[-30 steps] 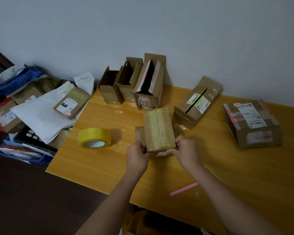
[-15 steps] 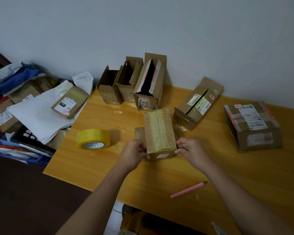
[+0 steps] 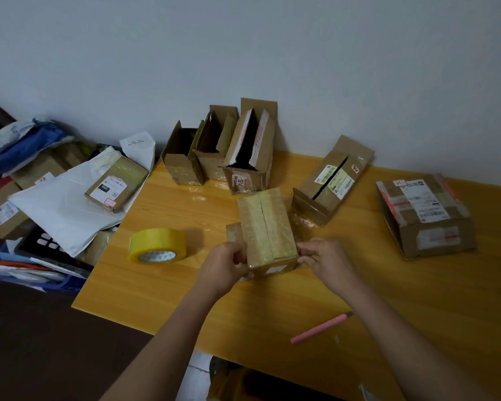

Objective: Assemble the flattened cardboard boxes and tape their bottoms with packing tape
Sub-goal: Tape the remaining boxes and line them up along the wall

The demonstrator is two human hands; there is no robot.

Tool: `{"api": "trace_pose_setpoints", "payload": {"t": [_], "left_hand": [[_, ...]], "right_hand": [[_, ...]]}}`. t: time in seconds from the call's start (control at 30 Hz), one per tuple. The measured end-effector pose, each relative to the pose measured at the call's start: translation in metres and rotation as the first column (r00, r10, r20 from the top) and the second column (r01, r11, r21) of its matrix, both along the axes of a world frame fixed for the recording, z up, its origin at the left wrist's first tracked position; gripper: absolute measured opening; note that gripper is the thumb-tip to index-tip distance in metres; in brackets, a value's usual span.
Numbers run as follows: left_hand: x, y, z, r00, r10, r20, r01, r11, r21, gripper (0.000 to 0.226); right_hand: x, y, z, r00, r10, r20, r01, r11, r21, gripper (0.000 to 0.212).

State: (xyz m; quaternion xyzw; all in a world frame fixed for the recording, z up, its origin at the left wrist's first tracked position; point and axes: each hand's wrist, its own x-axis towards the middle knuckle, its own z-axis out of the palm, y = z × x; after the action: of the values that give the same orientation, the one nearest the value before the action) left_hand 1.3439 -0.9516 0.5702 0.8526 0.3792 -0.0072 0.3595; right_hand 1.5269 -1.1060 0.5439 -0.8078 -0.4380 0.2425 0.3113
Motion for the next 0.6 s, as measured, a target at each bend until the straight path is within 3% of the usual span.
{"api": "trace_pose_setpoints", "payload": {"t": [0.13,0.27,0.37,0.47,0.53,0.6], "left_hand": [[-0.006,-0.005,-0.011,0.999,-0.002,0.042,0.004,0.999,-0.045,0.024],[-0.006,-0.008,-0.010,0.992,-0.129,-0.001,0.129,0.992,0.008,0.011],[-0.005,-0.002,-0.007,0.972,-0.231,-0.048,0.233,0.972,0.026,0.025],[-0.002,0.003,-0.007,0.959,-0.273,-0.071,0.278,0.959,0.062,0.014],[0.000,0.004,-0.006,0.959,-0.273,-0.080,0.279,0.957,0.076,0.003],[0.002,0.003,-0.007,0.967,-0.241,-0.085,0.247,0.967,0.067,0.013]], "right_hand": [[-0.008,-0.002,0.000,0.994,-0.056,-0.099,0.051,0.997,-0.057,0.045],[-0.009,-0.007,0.002,0.992,0.012,-0.125,-0.029,0.991,-0.132,0.051],[-0.001,-0.009,0.004,0.996,0.088,-0.028,-0.091,0.985,-0.144,0.048],[0.008,-0.004,0.003,0.965,0.205,0.165,-0.192,0.977,-0.096,0.042],[0.010,0.000,0.001,0.955,0.226,0.191,-0.220,0.974,-0.052,0.037],[0.010,0.002,-0.002,0.962,0.230,0.150,-0.230,0.973,-0.020,0.034]]}}
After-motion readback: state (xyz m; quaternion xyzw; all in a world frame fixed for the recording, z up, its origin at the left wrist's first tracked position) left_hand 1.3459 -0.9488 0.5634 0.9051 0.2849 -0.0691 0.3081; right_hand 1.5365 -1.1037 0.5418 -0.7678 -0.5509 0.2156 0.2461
